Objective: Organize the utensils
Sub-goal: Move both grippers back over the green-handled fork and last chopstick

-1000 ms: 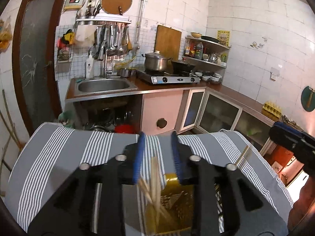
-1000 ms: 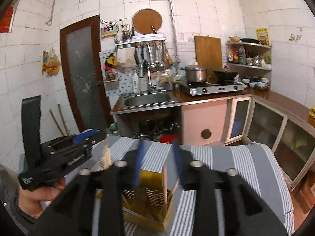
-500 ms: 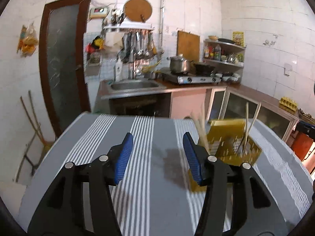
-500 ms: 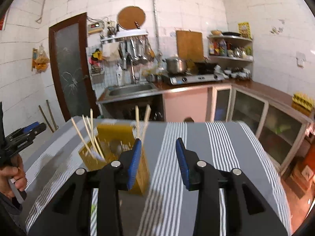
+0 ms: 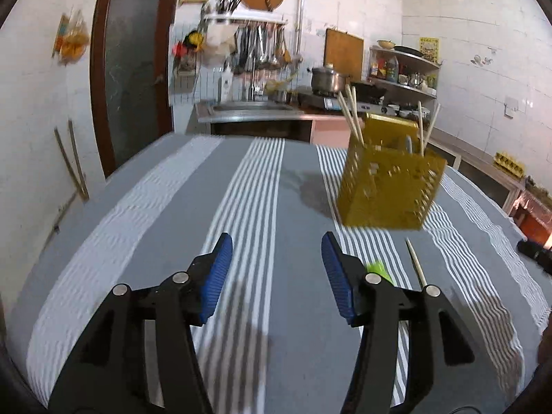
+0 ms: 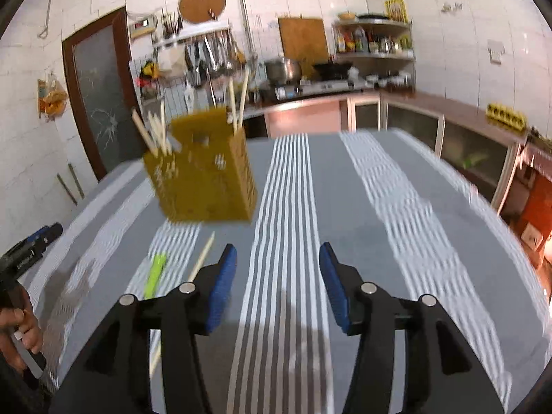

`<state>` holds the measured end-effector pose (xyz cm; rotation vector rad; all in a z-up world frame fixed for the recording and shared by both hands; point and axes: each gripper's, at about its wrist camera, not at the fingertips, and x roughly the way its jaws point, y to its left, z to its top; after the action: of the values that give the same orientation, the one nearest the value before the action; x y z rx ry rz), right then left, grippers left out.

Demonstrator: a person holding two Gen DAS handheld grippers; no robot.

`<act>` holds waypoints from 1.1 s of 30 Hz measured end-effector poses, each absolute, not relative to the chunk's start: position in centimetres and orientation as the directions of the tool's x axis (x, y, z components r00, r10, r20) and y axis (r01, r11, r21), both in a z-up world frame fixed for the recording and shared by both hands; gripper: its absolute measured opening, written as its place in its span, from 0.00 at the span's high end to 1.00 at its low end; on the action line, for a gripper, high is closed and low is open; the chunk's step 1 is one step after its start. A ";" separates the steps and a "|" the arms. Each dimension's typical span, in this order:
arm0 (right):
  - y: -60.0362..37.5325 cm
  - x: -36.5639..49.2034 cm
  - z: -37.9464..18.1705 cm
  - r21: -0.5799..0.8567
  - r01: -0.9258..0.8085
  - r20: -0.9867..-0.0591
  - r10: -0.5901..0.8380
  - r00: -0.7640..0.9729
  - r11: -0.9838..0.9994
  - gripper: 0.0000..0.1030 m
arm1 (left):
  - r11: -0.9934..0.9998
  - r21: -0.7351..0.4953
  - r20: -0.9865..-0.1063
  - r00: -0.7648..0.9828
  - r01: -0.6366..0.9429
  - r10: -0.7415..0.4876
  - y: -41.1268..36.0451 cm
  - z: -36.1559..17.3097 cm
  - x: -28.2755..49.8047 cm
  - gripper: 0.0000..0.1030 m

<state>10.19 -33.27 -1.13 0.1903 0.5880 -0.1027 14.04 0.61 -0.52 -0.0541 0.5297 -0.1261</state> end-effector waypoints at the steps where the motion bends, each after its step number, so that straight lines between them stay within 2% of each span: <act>1: -33.2 9.8 -1.5 0.158 0.154 -0.571 -0.036 0.820 0.975 0.52 | 0.989 -0.104 -0.510 0.848 0.103 -0.142 0.8 -0.8 13.5 0.48; 7: -31.5 8.0 -3.7 0.142 0.126 -0.615 -0.012 0.788 0.982 0.51 | 0.988 -0.097 -0.562 0.813 0.119 -0.153 0.7 -2.4 12.1 0.48; 16: -30.1 7.2 -3.9 0.123 0.104 -0.630 -0.004 0.776 0.987 0.49 | 0.984 -0.113 -0.598 0.781 0.141 -0.180 0.0 -3.1 12.0 0.48; 33: -26.3 12.4 -4.1 0.083 0.064 -0.673 0.008 0.740 0.994 0.49 | 0.988 -0.070 -0.639 0.754 0.141 -0.153 -0.9 -3.3 16.0 0.45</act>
<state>12.36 -26.29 -4.06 0.1030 0.7376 -0.0306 15.97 -0.89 -3.28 -0.0174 0.6986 -0.1604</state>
